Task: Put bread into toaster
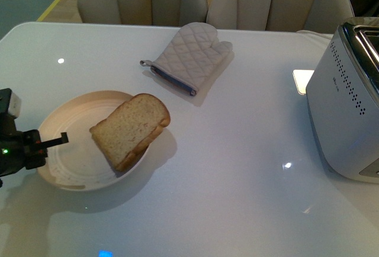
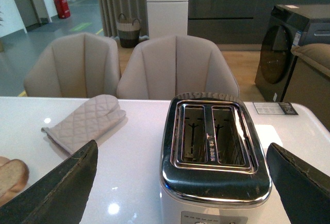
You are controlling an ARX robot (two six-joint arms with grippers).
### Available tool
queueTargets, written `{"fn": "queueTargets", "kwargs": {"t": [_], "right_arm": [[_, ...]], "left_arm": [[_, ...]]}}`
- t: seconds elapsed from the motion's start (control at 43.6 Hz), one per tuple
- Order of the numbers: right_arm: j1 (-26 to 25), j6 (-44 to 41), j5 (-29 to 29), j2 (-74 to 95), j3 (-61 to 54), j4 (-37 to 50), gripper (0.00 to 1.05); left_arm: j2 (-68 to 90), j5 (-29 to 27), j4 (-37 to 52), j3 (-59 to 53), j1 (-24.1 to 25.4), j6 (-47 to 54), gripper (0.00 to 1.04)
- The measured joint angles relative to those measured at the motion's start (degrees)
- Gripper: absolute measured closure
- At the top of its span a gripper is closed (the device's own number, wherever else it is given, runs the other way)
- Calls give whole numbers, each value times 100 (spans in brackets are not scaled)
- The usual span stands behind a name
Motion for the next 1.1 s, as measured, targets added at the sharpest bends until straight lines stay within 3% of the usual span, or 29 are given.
{"fn": "queueTargets", "kwargs": {"t": [0.596, 1.101], "right_arm": [[0, 0, -2, 0, 0, 0, 9], [0, 0, 0, 0, 0, 0, 9]], "left_arm": [[74, 212, -17, 168, -1401, -2, 100], [72, 256, -286, 435, -2168, -61, 98]]}}
